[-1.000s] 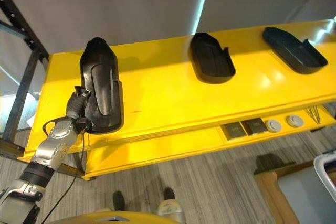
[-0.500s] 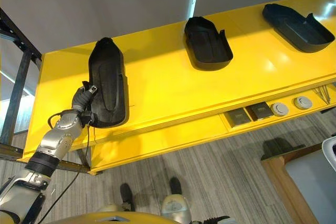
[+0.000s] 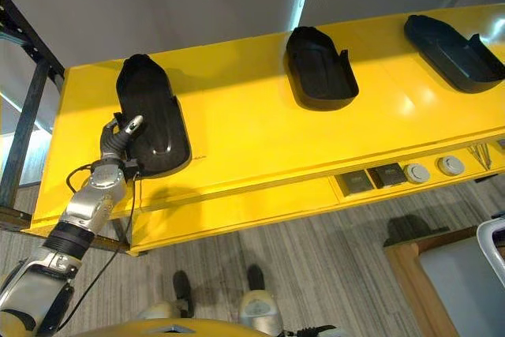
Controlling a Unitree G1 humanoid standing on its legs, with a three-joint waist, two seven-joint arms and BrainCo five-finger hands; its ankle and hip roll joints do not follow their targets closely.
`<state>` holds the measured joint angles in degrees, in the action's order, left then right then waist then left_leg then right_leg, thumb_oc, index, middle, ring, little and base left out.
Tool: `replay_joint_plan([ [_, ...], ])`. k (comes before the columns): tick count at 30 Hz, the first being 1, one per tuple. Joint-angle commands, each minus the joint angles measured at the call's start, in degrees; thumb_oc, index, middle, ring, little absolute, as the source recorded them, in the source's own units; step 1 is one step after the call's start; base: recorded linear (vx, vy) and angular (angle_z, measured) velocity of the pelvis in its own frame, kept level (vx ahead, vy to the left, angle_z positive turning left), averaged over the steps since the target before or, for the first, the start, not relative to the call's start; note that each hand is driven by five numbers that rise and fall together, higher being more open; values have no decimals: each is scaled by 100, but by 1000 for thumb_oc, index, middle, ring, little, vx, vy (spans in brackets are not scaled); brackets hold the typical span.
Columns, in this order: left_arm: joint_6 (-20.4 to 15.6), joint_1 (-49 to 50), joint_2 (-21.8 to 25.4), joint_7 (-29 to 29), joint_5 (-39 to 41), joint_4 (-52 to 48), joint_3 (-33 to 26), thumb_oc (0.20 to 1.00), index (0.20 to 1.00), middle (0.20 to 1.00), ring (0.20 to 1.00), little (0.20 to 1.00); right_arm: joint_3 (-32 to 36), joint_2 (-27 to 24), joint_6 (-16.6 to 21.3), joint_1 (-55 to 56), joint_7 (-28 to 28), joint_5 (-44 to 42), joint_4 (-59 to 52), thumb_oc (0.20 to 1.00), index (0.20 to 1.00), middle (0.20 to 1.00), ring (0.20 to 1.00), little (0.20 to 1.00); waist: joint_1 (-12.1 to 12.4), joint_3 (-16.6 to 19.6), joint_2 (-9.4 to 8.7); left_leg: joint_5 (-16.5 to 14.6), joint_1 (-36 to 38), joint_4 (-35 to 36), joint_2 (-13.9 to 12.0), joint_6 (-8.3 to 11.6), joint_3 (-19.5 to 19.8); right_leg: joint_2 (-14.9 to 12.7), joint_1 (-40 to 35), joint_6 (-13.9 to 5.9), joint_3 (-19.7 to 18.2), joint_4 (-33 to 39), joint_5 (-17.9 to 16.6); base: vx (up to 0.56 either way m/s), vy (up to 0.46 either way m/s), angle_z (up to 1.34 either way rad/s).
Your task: Move parts from the plastic box to the shelf.
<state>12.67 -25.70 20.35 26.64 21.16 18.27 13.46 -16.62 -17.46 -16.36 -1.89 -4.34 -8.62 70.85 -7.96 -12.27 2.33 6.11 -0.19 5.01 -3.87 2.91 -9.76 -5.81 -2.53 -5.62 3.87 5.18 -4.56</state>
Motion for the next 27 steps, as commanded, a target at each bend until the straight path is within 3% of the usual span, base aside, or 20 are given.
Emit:
replay_joint_plan([
  [1, 295, -466, 60, -537, -318, 398, 156, 1000, 1000, 1000, 1000, 1000, 21, 220, 142, -127, 43, 27, 306, 1000, 1000, 1000, 1000, 1000, -14, 187, 142, -137, 246, -26, -72, 48, -51, 51, 145, 67, 21, -73, -49, 51, 10, 0],
  [4, 479, -553, 228, -805, -289, 626, 279, 1000, 1000, 1000, 1000, 1000, 39, 221, 350, -49, 22, -18, 248, 1000, 1000, 1000, 1000, 1000, -49, 326, 154, -155, 353, -18, -83, 61, -118, 42, 34, 34, 20, -26, -53, 61, 1, -2],
  [12, 369, -870, 627, -1252, -100, 1765, 331, 1000, 1000, 1000, 1000, 1000, 74, 194, 332, 81, -68, 133, 287, 1000, 1000, 1000, 1000, 1000, -159, 589, 135, -225, 558, -4, -104, 46, -269, 81, -116, -5, -52, -18, -17, 33, -1, -10],
  [17, 229, -852, 480, -1324, 468, 1958, 204, 1000, 1000, 1000, 1000, 1000, 96, 232, 342, 112, -99, 248, 406, 1000, 1000, 1000, 1000, 1000, -153, 686, 101, -271, 653, -1, -96, 17, -292, 92, -206, -2, -41, -18, -5, 3, 2, -1],
  [22, 15, -750, -71, -1661, 2247, 1852, -110, 1000, 1000, 1000, 1000, 1000, 91, 292, 340, 79, -159, 374, 499, 1000, 1000, 1000, 1000, 1000, -131, 756, 77, -345, 735, -1, -86, 1, -260, 98, -240, -3, -3, -18, 11, -6, 2, 0],
  [25, -289, -651, -289, -1799, 2246, 1654, -197, 1000, 1000, 1000, 1000, 1000, 96, 322, 316, 18, -176, 418, 557, 1000, 1000, 1000, 1000, 1000, -82, 808, 59, -366, 753, -1, -81, 8, -234, 90, -227, -19, 18, -18, -9, -40, 5, 1],
  [27, -476, -620, -158, -1494, 1637, 1441, -265, 1000, 1000, 1000, 1000, 1000, 97, 310, 312, -35, -189, 447, 611, 1000, 1000, 1000, 1000, 1000, -18, 884, 51, -362, 749, -1, -89, 18, -229, 82, -208, -39, 47, -18, -29, -59, 11, 3],
])
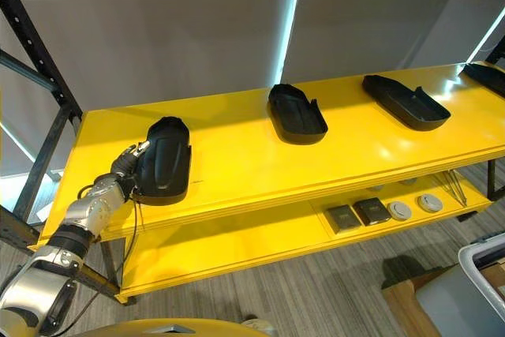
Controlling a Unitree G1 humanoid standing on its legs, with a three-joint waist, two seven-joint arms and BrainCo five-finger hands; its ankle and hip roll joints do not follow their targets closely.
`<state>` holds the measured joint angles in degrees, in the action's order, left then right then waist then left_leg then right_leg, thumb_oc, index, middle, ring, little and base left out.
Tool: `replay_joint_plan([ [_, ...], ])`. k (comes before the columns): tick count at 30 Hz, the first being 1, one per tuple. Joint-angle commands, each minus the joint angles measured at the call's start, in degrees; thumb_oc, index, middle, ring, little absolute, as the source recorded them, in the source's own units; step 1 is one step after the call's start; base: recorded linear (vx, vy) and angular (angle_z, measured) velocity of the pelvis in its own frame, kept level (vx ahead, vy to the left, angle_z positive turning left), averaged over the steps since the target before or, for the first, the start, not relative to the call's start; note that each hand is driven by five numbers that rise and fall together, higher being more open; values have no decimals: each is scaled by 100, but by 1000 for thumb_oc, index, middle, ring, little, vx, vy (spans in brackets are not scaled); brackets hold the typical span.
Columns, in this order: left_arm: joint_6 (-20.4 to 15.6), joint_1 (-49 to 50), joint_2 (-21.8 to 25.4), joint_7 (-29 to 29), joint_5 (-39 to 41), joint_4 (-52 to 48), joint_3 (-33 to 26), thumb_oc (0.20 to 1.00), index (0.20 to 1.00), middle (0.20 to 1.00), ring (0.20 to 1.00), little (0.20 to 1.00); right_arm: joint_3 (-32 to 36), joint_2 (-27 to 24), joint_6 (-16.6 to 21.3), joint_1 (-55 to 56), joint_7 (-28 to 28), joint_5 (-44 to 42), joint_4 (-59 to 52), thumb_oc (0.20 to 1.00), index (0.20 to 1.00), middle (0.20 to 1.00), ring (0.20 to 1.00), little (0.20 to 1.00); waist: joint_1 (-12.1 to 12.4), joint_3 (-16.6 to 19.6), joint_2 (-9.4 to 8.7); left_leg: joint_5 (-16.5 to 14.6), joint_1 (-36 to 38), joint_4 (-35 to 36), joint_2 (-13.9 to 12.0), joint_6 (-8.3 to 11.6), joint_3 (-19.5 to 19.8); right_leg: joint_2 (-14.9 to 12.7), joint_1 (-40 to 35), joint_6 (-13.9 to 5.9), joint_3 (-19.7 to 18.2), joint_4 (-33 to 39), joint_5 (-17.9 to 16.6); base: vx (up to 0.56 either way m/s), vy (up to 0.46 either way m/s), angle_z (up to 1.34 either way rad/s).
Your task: Move parts from the plastic box to the shelf.
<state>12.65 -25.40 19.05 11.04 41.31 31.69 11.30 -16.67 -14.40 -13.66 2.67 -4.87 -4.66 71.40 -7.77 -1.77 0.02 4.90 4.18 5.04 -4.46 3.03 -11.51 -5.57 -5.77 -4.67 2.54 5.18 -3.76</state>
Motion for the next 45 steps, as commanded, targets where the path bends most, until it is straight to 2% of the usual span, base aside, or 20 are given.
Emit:
replay_joint_plan([
  [1, -530, -651, 61, 135, -685, 72, -76, 1000, 1000, 1000, 1000, 1000, 98, -5, 45, -499, -139, 39, 563, 1000, 1000, 1000, 1000, 1000, -22, -149, 280, -236, 311, -4, -31, 10, -54, 57, 119, -138, 189, -18, -115, -77, 22, 0],
  [2, -567, -667, 250, 331, -1213, 13, -120, 1000, 1000, 1000, 1000, 1000, 91, -31, 66, -510, -150, 37, 566, 1000, 1000, 1000, 1000, 1000, 6, -130, 276, -224, 309, -4, -38, 18, -55, 55, 116, -143, 205, -18, -120, -101, 26, -2],
  [3, -837, -775, 827, 610, -2039, -39, -150, 1000, 1000, 1000, 1000, 1000, 72, -69, 112, -487, -152, 13, 549, 1000, 1000, 1000, 1000, 1000, 51, -106, 255, -214, 313, -4, -34, 15, -44, 51, 102, -161, 229, -18, -135, -111, 22, -5],
  [5, -1163, -864, 1408, 548, -2638, -466, -193, 1000, 1000, 1000, 1000, 1000, 70, -124, 120, -509, -173, -57, 547, 1000, 1000, 1000, 1000, 1000, 120, -104, 228, -195, 314, -4, -50, 24, -42, 42, 77, -160, 271, -18, -137, -95, 12, -6],
  [6, -1217, -866, 1796, 407, -2644, -1112, -254, 1000, 1000, 1000, 1000, 1000, 101, -159, 106, -548, -172, -115, 556, 1000, 1000, 1000, 1000, 1000, 209, -113, 217, -195, 312, -4, -55, 22, -19, 31, 52, -153, 310, -18, -134, -81, 13, -1],
  [8, -1329, -708, 2143, -72, -2227, -2274, -451, 1000, 1000, 1000, 1000, 1000, 182, -184, 53, -603, -222, -101, 587, 1000, 1000, 1000, 1000, 1000, 355, -134, 193, -206, 316, -4, -53, 8, 52, 19, -3, -136, 362, -18, -114, -72, 15, 18],
  [11, -1508, -136, 2038, -1441, -1602, -3872, -715, 1000, 1000, 1000, 1000, 1000, 302, -158, 59, -669, -263, 23, 675, 1000, 1000, 1000, 1000, 1000, 596, -142, 140, -236, 319, -4, -44, -18, 194, -8, -82, -117, 465, -18, -98, -51, 15, 23],
  [12, -1498, 123, 1890, -2051, -1258, -4258, -754, 322, 322, 322, 322, 322, 315, -141, 79, -678, -251, 15, 693, 1000, 1000, 1000, 1000, 1000, 654, -140, 133, -246, 318, -4, -36, -27, 243, -15, -102, -116, 495, -18, -93, -40, 21, 39],
  [13, -1416, 331, 1741, -2701, -837, -4519, -753, 200, 200, 200, 200, 200, 327, -122, 101, -685, -225, -17, 704, 1000, 1000, 1000, 1000, 1000, 701, -135, 129, -256, 316, -4, -27, -36, 286, -22, -117, -116, 520, -18, -92, -34, 40, 38],
  [14, -1032, 641, 1495, -3541, -359, -4914, -656, 200, 200, 200, 200, 200, 362, -97, 114, -716, -194, -67, 706, 1000, 1000, 1000, 1000, 1000, 769, -136, 129, -265, 312, -4, -15, -47, 344, -34, -135, -116, 554, -18, -99, -30, 52, 32],
  [15, -718, 832, 1398, -4013, 1, -5090, -580, 200, 200, 200, 200, 200, 376, -97, 110, -741, -194, -69, 694, 1000, 1000, 1000, 1000, 1000, 800, -135, 136, -271, 309, -4, -9, -51, 372, -39, -141, -119, 571, -18, -106, -32, 64, 24],
  [16, -354, 960, 1349, -4400, 403, -5172, -513, 200, 200, 200, 200, 200, 378, -99, 106, -765, -210, -42, 677, 1000, 1000, 1000, 1000, 1000, 825, -133, 140, -275, 301, -4, -3, -53, 394, -42, -138, -123, 577, -18, -112, -21, 45, 18],
  [18, 1, 1156, 1287, -4789, 682, -5139, -397, 200, 200, 200, 200, 200, 331, -116, 86, -768, -230, 6, 624, 1000, 1000, 1000, 1000, 1000, 835, -117, 160, -279, 294, -4, 3, -57, 396, -53, -131, -132, 576, -18, -115, -26, 83, 2],
  [19, 293, 1436, 1301, -5633, 771, -5026, -114, 200, 200, 200, 200, 200, 258, -155, 91, -779, -320, 246, 551, 1000, 1000, 1000, 1000, 1000, 829, -112, 187, -285, 284, -4, 15, -69, 393, -64, -106, -142, 558, -18, -135, -50, 133, -2],
  [22, 539, 1610, 1377, -6247, 902, -4948, 389, 200, 200, 200, 200, 200, 61, -226, 48, -857, -463, 495, 530, 1000, 1000, 1000, 1000, 1000, 811, -149, 219, -301, 279, -4, 29, -89, 390, -82, -88, -164, 550, -18, -148, -43, 98, -4],
  [23, 594, 1683, 1406, -6358, 1074, -4876, 794, 200, 200, 200, 200, 200, -124, -263, 80, -938, -408, 489, 549, 1000, 1000, 1000, 1000, 1000, 787, -171, 246, -323, 278, -4, 40, -111, 375, -97, -82, -181, 540, -18, -148, -30, 93, 1],
  [27, 600, 1890, 1434, -6278, 996, -4716, 1179, 200, 200, 200, 200, 200, -210, -294, 0, -1093, -374, 220, 478, 1000, 1000, 1000, 1000, 1000, 770, -209, 265, -350, 266, -4, 79, -147, 393, -109, -73, -191, 520, -18, -145, -12, 60, 1],
  [34, 705, 2381, 1401, -5899, 872, -4407, 1158, 200, 200, 200, 200, 200, -88, -356, -64, -1051, -262, 36, 439, 1000, 1000, 1000, 1000, 1000, 799, -319, 286, -336, 189, -4, 118, -171, 392, -164, -23, -206, 596, -18, -172, -3, 10, 0],
  [39, 402, 2686, 1343, -5234, 734, -3959, 784, 200, 200, 200, 200, 200, 178, -386, -27, -774, -213, -74, 418, 1000, 1000, 1000, 1000, 1000, 795, -397, 298, -310, 137, -4, 142, -167, 373, -177, 41, -228, 637, -18, -209, 77, -4, -1],
  [45, 253, 2706, 1334, -5171, 577, -3762, 702, 200, 200, 200, 200, 200, 241, -294, 30, -531, -82, -144, 464, 1000, 1000, 1000, 1000, 1000, 735, -421, 298, -271, 35, -4, 147, -157, 333, -161, 177, -270, 630, -18, -271, 95, -51, 0],
])
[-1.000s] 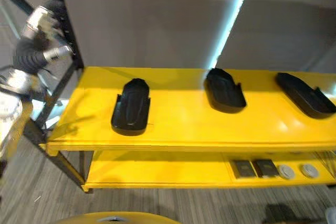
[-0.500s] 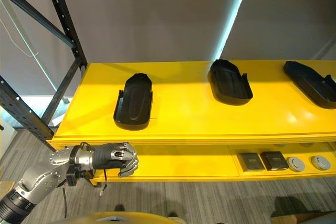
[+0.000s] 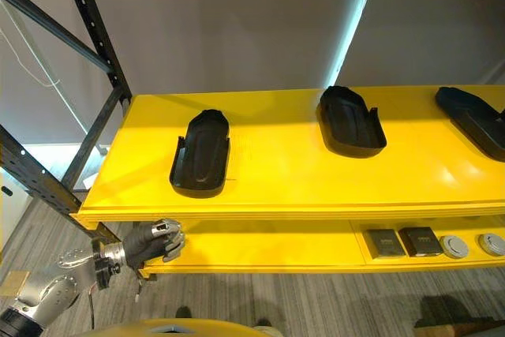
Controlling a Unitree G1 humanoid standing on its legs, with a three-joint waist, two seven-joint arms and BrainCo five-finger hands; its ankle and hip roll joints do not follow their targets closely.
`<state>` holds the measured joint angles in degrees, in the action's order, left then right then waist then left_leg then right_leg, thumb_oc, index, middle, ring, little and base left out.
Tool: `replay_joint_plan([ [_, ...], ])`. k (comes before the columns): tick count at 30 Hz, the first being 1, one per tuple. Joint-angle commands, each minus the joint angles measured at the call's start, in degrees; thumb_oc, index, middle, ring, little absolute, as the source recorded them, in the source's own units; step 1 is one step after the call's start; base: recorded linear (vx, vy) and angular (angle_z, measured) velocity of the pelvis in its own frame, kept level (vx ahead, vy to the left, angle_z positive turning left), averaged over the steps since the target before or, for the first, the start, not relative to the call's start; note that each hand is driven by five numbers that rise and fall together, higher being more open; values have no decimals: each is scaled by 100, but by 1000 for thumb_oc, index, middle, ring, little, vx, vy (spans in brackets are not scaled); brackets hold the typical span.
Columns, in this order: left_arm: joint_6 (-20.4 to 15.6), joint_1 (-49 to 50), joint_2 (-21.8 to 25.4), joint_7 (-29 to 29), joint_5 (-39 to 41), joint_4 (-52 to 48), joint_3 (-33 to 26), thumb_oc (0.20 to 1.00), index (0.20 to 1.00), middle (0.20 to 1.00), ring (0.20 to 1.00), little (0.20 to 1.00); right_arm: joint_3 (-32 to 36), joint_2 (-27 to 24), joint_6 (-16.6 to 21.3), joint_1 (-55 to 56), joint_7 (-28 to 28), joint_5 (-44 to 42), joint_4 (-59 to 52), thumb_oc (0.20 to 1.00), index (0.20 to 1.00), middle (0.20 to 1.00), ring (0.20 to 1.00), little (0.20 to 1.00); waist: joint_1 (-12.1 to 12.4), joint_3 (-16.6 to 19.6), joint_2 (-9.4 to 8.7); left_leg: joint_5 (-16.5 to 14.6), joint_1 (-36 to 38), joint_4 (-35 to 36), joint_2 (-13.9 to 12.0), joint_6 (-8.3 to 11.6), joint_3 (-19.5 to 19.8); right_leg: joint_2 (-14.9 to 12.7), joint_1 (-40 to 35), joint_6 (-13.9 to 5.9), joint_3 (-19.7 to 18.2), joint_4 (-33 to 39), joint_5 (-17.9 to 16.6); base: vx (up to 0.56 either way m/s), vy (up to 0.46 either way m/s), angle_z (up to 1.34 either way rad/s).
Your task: Move parts from the plastic box to the shelf.
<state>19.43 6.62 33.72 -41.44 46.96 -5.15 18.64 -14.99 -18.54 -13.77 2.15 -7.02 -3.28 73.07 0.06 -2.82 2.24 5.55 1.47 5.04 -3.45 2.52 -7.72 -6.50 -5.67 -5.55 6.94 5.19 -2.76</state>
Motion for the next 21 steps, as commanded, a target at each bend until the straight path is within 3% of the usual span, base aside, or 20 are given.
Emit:
replay_joint_plan([
  [1, -458, -536, -135, 177, 85, -89, -9, 200, 200, 200, 200, 200, 73, 128, 73, -454, 155, -275, 304, 1000, 1000, 1000, 1000, 1000, -72, -331, 81, -332, 287, -4, 43, -105, -61, -67, 196, -184, 173, -19, -382, 104, -58, -2],
  [5, -562, -700, -207, 341, 124, -23, 29, 200, 200, 200, 200, 200, 71, 142, 104, -388, 166, -298, 302, 1000, 1000, 1000, 1000, 1000, -160, -387, 102, -318, 224, -4, 42, -107, -114, -63, 292, -180, 111, -19, -408, 46, -27, -4],
  [9, -919, -1155, -506, 839, 520, 416, 171, 200, 200, 200, 200, 200, 38, 76, 146, -284, 142, -254, 228, 1000, 1000, 1000, 1000, 1000, -408, -529, 154, -294, 121, -4, 38, -96, -230, -51, 472, -150, -68, -19, -449, 63, -15, -9],
  [13, -1265, -1601, -911, 988, 744, 1040, 216, 200, 200, 200, 200, 200, -38, -21, 113, -224, 135, -175, -12, 1000, 1000, 1000, 1000, 1000, -662, -702, 185, -249, 48, -4, 12, -89, -310, -15, 613, -77, -267, -19, -490, 95, -8, -18],
  [21, -1786, -2148, -1183, 1209, 765, 1581, 111, 200, 200, 200, 200, 200, -103, -151, 136, -272, 78, -107, -222, 1000, 1000, 1000, 1000, 1000, -889, -973, 210, -189, -21, -4, -25, -61, -314, 45, 776, 10, -452, -103, -468, 38, 7, -11],
])
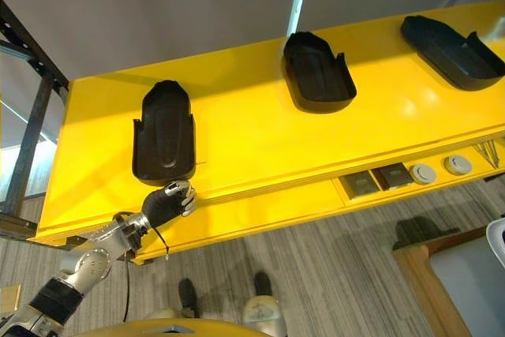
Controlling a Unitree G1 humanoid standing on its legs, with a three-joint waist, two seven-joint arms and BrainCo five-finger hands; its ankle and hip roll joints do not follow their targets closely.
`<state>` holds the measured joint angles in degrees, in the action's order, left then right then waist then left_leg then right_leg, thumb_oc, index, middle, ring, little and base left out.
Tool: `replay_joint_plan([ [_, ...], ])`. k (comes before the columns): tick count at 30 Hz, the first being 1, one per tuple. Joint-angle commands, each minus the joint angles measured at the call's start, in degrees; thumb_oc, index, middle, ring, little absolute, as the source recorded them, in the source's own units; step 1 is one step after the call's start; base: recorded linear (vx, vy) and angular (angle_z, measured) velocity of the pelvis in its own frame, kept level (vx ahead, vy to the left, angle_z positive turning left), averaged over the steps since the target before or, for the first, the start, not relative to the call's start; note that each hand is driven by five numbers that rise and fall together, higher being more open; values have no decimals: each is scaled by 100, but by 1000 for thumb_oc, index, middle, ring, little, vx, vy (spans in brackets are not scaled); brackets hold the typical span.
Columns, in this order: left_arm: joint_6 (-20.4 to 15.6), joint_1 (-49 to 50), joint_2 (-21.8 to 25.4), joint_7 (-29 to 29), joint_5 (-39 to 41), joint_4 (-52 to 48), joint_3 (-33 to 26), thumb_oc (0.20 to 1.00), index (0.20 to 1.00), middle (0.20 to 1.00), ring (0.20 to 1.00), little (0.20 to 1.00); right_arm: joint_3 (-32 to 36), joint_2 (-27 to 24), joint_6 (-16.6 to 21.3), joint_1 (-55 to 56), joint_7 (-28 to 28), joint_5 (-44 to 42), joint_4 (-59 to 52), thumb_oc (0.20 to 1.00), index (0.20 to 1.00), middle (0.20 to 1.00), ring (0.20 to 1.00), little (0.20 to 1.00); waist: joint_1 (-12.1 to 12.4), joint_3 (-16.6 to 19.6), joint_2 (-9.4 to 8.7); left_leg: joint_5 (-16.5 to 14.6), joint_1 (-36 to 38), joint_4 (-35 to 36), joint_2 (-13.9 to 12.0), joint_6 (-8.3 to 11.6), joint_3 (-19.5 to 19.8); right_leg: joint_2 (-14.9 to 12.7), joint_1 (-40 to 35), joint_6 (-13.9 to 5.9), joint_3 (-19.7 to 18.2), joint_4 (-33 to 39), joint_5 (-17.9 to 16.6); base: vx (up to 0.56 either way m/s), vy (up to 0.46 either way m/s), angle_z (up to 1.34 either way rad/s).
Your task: Move parts from the plastic box to the shelf.
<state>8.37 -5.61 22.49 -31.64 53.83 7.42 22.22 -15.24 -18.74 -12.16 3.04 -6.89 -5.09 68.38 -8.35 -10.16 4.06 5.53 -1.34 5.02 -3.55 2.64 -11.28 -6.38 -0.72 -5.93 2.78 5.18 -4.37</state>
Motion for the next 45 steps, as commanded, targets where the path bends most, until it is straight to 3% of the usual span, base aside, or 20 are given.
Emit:
replay_joint_plan([
  [1, -732, -991, -77, 301, 121, 327, -245, 200, 200, 200, 200, 200, -102, -146, -45, -377, 66, 91, 214, 1000, 1000, 1000, 1000, 1000, -75, -269, 33, -178, 256, -2, -22, -65, 38, 35, 300, 54, -51, -112, -304, 32, 24, -6],
  [8, -983, -1387, -238, 646, 660, 467, -443, 200, 200, 200, 200, 200, -125, -250, -47, -305, 43, 298, 125, 1000, 1000, 1000, 1000, 1000, -229, -384, 89, -138, 300, -2, -54, -12, 30, 31, 321, 70, -90, -151, -261, 73, 31, -5],
  [14, -1055, -1456, -533, -73, 1258, 525, -729, 200, 200, 200, 200, 200, -103, -243, 27, -302, 21, 284, 159, 1000, 1000, 1000, 1000, 1000, -267, -422, 72, -127, 336, -2, -74, 17, 39, 34, 314, 84, -118, -193, -229, 38, -3, -2],
  [16, -1086, -1405, -553, -183, 1149, 416, -827, 200, 200, 200, 200, 200, -91, -239, 28, -309, -3, 310, 155, 1000, 1000, 1000, 1000, 1000, -253, -424, 66, -122, 353, -2, -85, 26, 51, 34, 302, 90, -112, -209, -215, 38, -14, -1],
  [20, -1077, -1243, -250, 210, 296, 288, -857, 200, 200, 200, 200, 200, -41, -290, -55, -262, 4, 290, -8, 1000, 1000, 1000, 1000, 1000, -233, -452, 144, -99, 370, -2, -78, 57, 53, 10, 279, 86, -86, -225, -178, 13, 35, 0],
  [23, -925, -1097, -7, 59, 344, -72, -838, 200, 200, 200, 200, 200, 59, -358, -49, -233, 7, 398, -21, 1000, 1000, 1000, 1000, 1000, -204, -443, 245, -85, 386, -10, -57, 72, 46, -24, 235, 76, -48, -228, -148, 28, 88, 2],
  [27, -794, -935, 127, 264, 368, -331, -877, 200, 200, 200, 200, 200, 133, -392, -78, -164, 8, 427, -49, 1000, 1000, 1000, 1000, 1000, -173, -434, 294, -83, 420, -23, -44, 81, 48, -53, 174, 71, 2, -233, -130, 31, 37, 2],
  [36, -769, -823, 319, 298, 177, -496, -832, 200, 200, 200, 200, 200, 228, -386, 1, -100, 28, 517, 47, 1000, 1000, 1000, 1000, 1000, -124, -347, 337, -94, 487, -2, -21, 101, 46, -77, 47, 40, 69, -151, -130, 3, 11, 1],
  [40, -961, -751, 462, -191, 163, -700, -833, 200, 200, 200, 200, 200, 257, -282, 93, -61, 38, 467, 188, 1000, 1000, 1000, 1000, 1000, -36, -219, 294, -137, 536, -2, -21, 102, 47, -82, -52, 16, 113, -88, -128, -21, -18, 5],
  [42, -697, -674, 430, -714, 631, -977, -873, 200, 200, 200, 200, 200, 296, -225, 118, -78, -6, 449, 273, 1000, 1000, 1000, 1000, 1000, 34, -136, 258, -148, 563, -2, -32, 111, 51, -85, -116, 2, 165, -58, -137, -71, -41, 2],
  [45, -107, -532, 314, -1635, 621, -1048, -764, 200, 200, 200, 200, 200, 295, -117, 123, -219, -99, 537, 403, 1000, 1000, 1000, 1000, 1000, 143, 15, 180, -170, 625, -2, -59, 125, 41, -94, -219, -13, 251, -28, -161, -114, -57, 5],
])
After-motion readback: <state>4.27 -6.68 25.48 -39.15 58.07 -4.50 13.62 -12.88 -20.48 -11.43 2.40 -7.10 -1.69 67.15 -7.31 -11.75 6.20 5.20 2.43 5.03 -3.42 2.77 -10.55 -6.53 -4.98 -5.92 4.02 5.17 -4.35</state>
